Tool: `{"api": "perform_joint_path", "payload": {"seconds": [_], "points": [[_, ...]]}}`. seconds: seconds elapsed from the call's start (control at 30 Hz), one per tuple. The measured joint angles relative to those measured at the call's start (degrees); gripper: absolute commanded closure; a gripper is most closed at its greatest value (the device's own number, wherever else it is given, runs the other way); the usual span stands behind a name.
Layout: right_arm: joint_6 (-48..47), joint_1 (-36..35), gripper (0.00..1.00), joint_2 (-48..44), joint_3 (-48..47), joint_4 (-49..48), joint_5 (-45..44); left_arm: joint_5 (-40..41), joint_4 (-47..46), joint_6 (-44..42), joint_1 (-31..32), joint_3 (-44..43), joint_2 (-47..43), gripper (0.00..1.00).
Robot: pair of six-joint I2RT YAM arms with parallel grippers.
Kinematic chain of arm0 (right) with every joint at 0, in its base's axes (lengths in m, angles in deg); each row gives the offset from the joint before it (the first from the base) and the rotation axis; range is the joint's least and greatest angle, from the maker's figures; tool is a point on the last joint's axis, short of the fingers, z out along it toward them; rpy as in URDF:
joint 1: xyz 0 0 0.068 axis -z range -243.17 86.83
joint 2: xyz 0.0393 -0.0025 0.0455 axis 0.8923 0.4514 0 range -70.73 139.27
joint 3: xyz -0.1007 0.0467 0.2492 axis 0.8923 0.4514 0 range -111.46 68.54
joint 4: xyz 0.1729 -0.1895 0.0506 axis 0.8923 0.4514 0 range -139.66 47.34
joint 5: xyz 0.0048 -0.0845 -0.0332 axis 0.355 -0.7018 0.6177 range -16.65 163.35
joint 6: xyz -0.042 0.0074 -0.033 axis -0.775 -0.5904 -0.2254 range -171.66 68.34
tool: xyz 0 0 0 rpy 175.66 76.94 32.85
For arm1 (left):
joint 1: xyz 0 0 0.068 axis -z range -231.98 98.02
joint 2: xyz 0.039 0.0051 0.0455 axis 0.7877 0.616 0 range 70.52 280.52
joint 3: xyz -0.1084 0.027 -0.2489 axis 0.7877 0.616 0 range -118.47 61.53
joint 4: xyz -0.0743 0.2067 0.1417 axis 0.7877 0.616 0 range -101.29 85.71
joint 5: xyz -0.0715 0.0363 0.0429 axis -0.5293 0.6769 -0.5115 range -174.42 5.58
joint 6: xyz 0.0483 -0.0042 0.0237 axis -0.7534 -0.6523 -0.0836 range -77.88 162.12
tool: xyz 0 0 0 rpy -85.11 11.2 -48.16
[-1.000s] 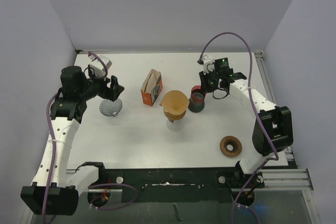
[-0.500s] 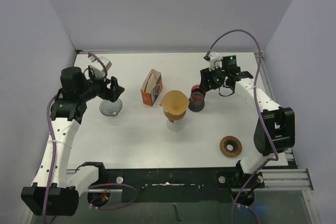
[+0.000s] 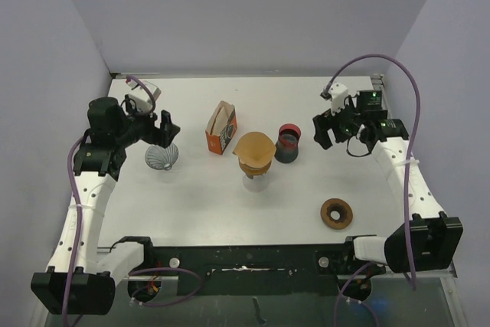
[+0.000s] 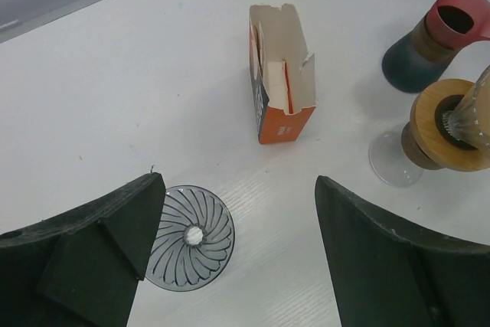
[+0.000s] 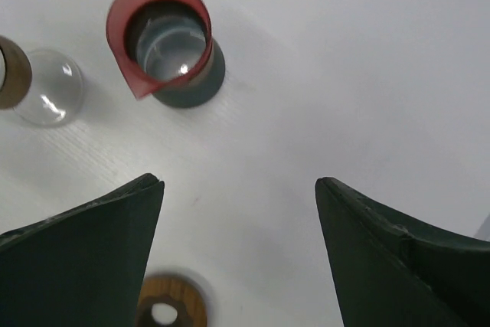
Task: Place the coffee filter in the dripper
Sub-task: Move the coffee server to the center of the board, then pick up the dripper holder from the center of the board.
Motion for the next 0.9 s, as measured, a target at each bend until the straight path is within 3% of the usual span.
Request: {"api": "perform_joint_path", "payload": {"seconds": [0.1,0.5,0.9], "points": [[-4.7,1.8,0.16,-4.0,3.5,5.1,-1.9,1.2,0.0,0.4,0.0,0.0,0.1,0.16],[-20.7,3.2,0.17,-12.6,20.5,17.6,-8.0,1.6,0.0,0.4,-0.5,0.0,0.5,0.16],[-25.7,3.2,0.24,-10.5,31.1,13.9,-12.3,0.0,0.0,0.4,-1.1,0.3,0.4,0.16]]}}
